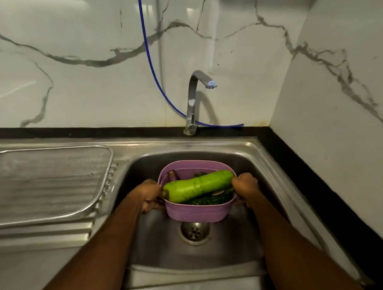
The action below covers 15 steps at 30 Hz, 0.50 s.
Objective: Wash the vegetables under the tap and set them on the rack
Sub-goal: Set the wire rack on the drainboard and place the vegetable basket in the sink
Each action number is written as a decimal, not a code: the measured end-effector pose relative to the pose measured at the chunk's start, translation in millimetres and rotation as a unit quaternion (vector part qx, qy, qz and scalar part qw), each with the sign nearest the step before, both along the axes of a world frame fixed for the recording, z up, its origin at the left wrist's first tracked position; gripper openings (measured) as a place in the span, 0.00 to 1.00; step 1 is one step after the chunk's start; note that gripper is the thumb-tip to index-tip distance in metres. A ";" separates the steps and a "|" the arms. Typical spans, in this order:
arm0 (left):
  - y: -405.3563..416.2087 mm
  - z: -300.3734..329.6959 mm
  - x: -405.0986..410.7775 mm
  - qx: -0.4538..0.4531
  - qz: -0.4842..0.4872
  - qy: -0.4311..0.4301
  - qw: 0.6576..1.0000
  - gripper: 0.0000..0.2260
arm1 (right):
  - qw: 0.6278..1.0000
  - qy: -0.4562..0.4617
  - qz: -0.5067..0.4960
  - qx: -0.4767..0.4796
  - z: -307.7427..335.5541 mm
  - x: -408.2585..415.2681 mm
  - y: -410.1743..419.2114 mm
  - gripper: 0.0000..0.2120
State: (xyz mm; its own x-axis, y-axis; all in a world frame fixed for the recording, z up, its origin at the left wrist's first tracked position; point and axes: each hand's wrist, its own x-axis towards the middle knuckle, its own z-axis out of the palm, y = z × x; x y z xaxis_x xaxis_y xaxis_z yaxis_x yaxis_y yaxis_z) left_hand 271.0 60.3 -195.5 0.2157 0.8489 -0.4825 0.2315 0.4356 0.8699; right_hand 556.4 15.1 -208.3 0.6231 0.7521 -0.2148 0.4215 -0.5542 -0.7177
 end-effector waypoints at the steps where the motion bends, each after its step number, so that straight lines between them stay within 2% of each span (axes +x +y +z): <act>1: -1.1 0.8 0.3 0.004 -0.003 0.007 1.000 0.09 | 1.000 -0.004 0.011 -0.010 -1.0 0.8 0.4 0.21; 5: -3.7 -2.4 -0.1 0.021 0.012 0.040 0.999 0.08 | 0.999 -0.022 0.025 -0.021 24.1 -9.8 -10.4 0.26; 7: -1.6 -2.1 1.9 0.094 0.034 0.125 0.987 0.09 | 0.998 -0.053 0.017 -0.010 44.8 -20.5 -15.9 0.23; 9: 0.4 6.2 6.8 0.206 0.093 0.229 0.947 0.17 | 0.995 -0.093 0.012 0.034 62.9 -31.3 -17.2 0.20; 11: 4.7 21.5 16.5 0.296 0.141 0.210 0.921 0.17 | 0.991 -0.106 0.036 0.075 72.7 -39.9 -12.6 0.17; 13: 16.6 34.2 27.5 0.359 0.142 0.149 0.911 0.10 | 0.988 -0.104 0.073 0.092 74.4 -49.4 -8.5 0.16; 15: 30.7 47.3 41.1 0.380 0.121 0.114 0.910 0.05 | 0.984 -0.109 0.095 0.099 73.5 -52.9 -7.7 0.14</act>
State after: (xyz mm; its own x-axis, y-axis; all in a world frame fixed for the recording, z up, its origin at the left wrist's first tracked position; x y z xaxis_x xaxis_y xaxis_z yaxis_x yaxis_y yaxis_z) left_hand 312.2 91.0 -148.2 -0.0540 0.9653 0.2555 0.4208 -0.2100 0.8825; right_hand 503.4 7.4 -134.8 0.4815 0.8735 0.0720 0.6610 -0.3080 -0.6843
